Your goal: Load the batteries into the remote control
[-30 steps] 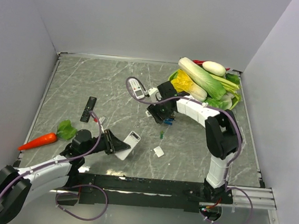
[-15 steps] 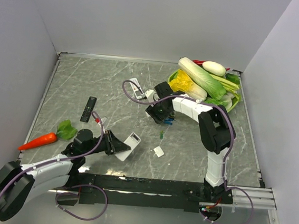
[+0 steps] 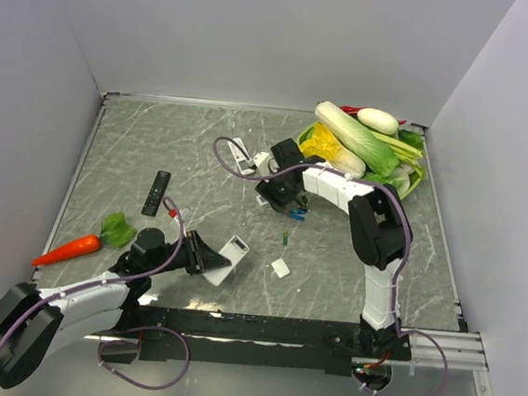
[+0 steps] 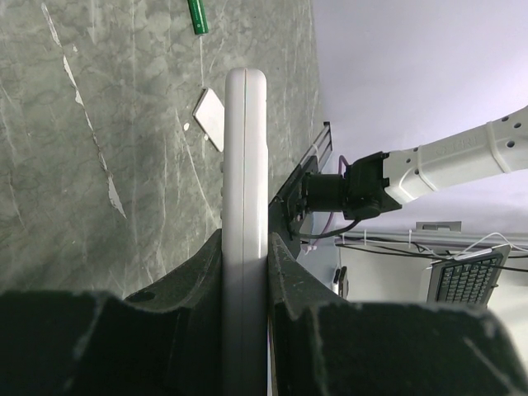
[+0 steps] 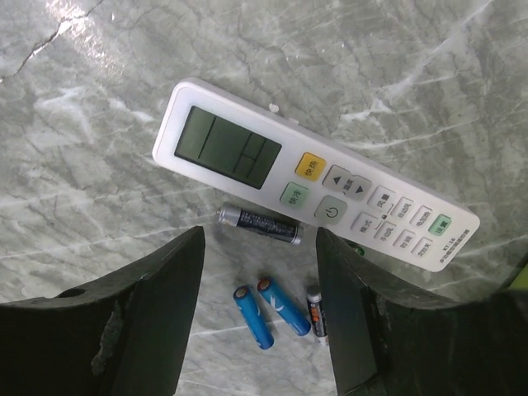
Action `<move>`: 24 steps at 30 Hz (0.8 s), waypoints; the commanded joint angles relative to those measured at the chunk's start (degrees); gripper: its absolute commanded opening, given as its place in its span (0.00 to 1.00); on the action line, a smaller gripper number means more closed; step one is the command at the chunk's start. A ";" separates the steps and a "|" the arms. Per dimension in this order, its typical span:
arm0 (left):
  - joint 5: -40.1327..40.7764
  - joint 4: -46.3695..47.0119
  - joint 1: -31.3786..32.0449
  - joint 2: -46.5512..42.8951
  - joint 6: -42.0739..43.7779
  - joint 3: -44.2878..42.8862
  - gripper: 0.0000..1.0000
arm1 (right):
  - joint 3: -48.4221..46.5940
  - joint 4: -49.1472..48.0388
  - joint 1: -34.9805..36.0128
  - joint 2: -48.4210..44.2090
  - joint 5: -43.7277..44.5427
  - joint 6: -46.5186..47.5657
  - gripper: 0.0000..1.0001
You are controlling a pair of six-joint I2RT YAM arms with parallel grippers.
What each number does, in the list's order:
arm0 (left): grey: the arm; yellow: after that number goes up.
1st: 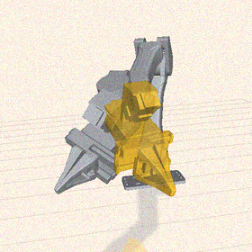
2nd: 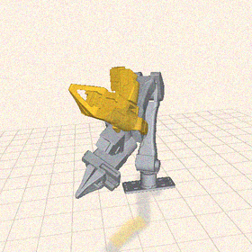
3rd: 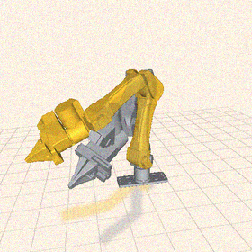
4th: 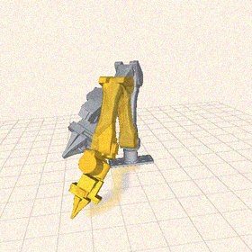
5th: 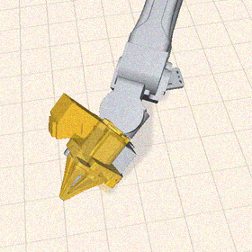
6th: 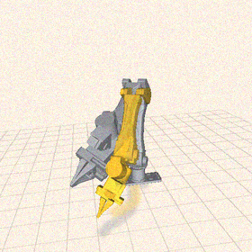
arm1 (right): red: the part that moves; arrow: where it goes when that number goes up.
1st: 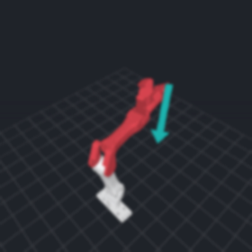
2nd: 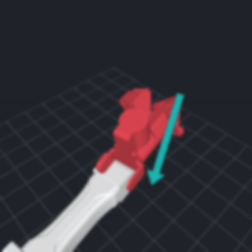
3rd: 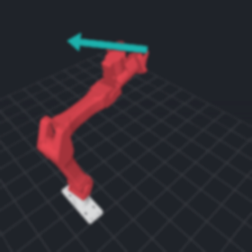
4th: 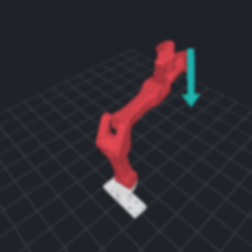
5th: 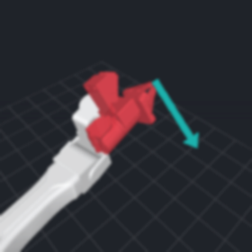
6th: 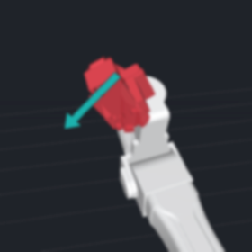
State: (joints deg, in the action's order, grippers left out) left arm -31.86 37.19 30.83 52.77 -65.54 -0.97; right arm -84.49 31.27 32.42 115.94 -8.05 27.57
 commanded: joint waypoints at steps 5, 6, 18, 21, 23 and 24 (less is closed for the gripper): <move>-1.45 4.12 0.20 -0.04 1.11 -0.61 0.02 | -3.84 3.53 0.18 2.97 -2.93 1.87 0.55; -1.45 4.12 0.20 -0.13 1.11 -0.61 0.02 | -4.10 4.15 0.18 3.15 -3.02 1.78 0.54; -1.45 3.86 0.20 -1.44 0.68 -0.17 0.02 | -2.97 6.62 0.18 2.98 -2.23 0.47 0.35; -1.45 4.03 0.20 -1.88 0.50 0.00 0.02 | -2.26 6.61 0.18 2.45 -2.05 -0.41 0.25; -1.37 4.12 0.11 -2.32 0.32 0.27 0.02 | -2.17 6.88 0.18 2.45 -2.40 -1.20 0.22; -1.37 4.12 0.20 -2.50 0.15 0.44 0.02 | -2.09 6.97 0.36 2.19 -2.75 -1.38 0.20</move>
State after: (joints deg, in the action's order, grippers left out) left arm -32.16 37.34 30.83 51.59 -65.60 -0.97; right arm -86.70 36.12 32.49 118.80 -10.41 27.03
